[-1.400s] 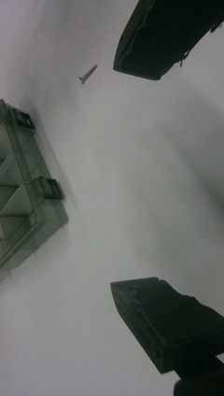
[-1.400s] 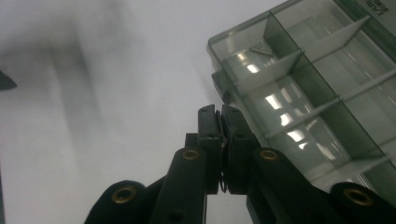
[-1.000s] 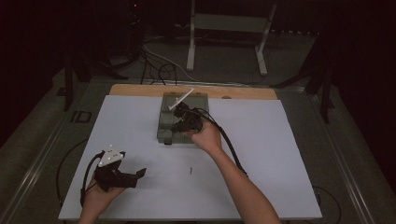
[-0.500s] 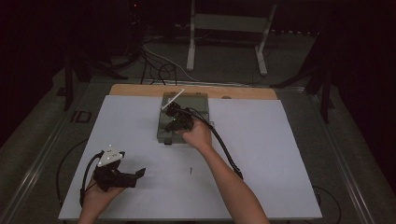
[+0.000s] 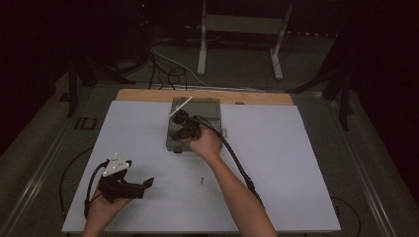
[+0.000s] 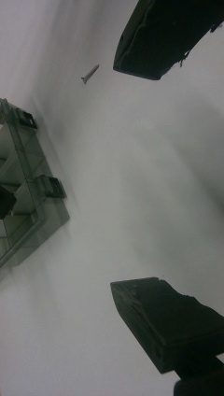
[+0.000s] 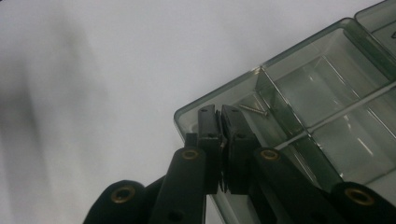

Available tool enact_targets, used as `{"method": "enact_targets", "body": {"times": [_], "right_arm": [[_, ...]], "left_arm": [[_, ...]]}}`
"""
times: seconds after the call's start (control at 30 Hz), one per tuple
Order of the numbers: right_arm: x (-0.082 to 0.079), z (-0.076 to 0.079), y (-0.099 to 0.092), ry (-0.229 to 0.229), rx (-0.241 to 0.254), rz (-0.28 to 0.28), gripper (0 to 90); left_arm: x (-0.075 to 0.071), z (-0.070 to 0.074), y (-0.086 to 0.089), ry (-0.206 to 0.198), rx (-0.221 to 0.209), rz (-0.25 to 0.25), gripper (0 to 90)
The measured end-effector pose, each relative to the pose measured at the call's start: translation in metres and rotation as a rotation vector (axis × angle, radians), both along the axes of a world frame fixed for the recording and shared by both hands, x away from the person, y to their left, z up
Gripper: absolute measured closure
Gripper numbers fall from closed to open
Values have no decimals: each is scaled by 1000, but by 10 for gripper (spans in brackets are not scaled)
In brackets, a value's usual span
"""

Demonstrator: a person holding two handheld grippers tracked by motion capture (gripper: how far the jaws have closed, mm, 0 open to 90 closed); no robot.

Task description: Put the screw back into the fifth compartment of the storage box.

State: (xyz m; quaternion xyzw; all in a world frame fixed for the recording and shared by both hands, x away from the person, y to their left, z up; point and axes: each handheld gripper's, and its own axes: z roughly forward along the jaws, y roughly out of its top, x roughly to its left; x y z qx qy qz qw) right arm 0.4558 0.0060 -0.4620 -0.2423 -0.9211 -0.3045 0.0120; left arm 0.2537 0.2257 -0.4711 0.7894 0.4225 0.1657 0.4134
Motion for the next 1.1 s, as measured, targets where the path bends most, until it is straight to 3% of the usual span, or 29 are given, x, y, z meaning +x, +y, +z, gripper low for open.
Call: {"method": "enact_targets", "body": {"times": [0.33, 0.43, 1.1], "right_arm": [[0, 2, -11, 14, 39, -24, 792], [-1, 6, -15, 4, 28, -14, 778], [-37, 16, -66, -8, 87, -26, 670]], "left_arm": [[0, -1, -2, 7, 3, -6, 1], [0, -1, -2, 5, 3, -5, 1], [0, -2, -5, 8, 11, -10, 1]]}}
